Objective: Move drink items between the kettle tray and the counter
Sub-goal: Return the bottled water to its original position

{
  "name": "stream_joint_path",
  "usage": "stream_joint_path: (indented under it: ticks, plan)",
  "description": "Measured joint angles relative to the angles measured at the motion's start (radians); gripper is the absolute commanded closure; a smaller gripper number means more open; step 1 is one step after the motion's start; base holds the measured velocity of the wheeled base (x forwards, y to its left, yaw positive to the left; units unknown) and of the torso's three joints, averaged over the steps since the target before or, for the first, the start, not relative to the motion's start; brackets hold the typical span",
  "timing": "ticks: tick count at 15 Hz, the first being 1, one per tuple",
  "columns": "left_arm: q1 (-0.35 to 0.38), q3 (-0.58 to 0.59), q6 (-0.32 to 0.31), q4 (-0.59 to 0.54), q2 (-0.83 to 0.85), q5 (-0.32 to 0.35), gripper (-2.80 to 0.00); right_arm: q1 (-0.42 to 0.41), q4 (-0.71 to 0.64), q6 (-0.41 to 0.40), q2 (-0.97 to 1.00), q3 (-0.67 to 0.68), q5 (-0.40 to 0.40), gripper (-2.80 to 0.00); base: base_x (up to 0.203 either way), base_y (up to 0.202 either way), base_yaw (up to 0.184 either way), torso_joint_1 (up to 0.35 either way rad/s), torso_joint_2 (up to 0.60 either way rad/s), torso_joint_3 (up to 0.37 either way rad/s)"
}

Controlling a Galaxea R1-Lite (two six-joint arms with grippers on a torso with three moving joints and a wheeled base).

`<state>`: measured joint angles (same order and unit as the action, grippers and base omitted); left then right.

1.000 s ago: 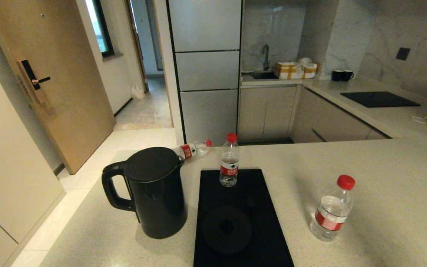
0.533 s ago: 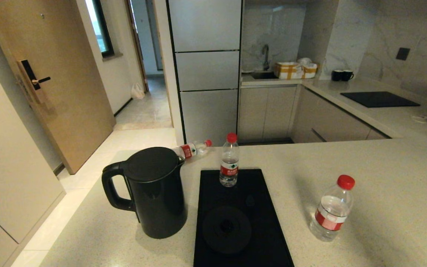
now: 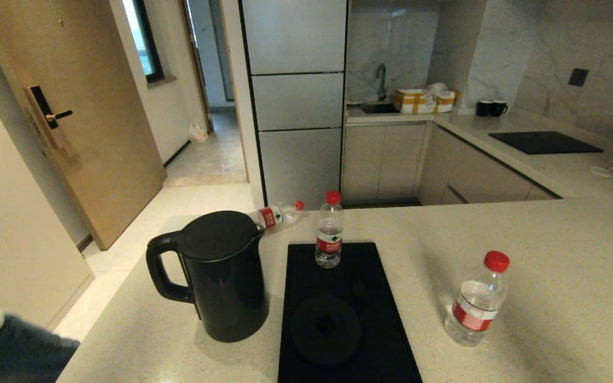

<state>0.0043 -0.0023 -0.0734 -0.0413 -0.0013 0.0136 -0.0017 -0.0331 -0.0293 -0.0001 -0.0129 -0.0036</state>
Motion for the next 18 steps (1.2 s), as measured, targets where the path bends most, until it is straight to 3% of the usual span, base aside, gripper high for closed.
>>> stream_joint_path:
  ticks: [3,8,10,14,16,18]
  plan:
    - [0.0,0.0,0.0,0.0,0.0,0.0,0.0,0.001,-0.052,-0.021,0.041,-0.131,-0.015,0.0,0.0,0.0,0.0,0.0,0.0,0.0]
    - [0.0,0.001,0.0,0.0,0.0,0.0,0.0,0.003,-0.116,-0.1,0.371,-0.423,-0.154,0.0,0.0,0.0,0.0,0.0,0.0,0.0]
    - [0.0,0.001,0.0,0.0,0.0,0.0,0.0,0.008,-0.123,-0.088,0.529,-0.468,-0.103,0.0,0.0,0.0,0.0,0.0,0.0,0.0]
    - [0.0,0.0,0.0,0.0,0.0,0.0,0.0,0.013,-0.087,0.027,0.825,-0.461,0.08,0.0,0.0,0.0,0.0,0.0,0.0,0.0]
    - [0.0,0.001,0.0,0.0,0.0,0.0,0.0,0.017,0.061,0.035,0.945,-0.394,0.109,0.0,0.0,0.0,0.0,0.0,0.0,0.0]
    - [0.0,0.0,0.0,0.0,0.0,0.0,0.0,0.037,0.293,0.013,1.045,-0.282,0.116,0.0,0.0,0.0,0.0,0.0,0.0,0.0]
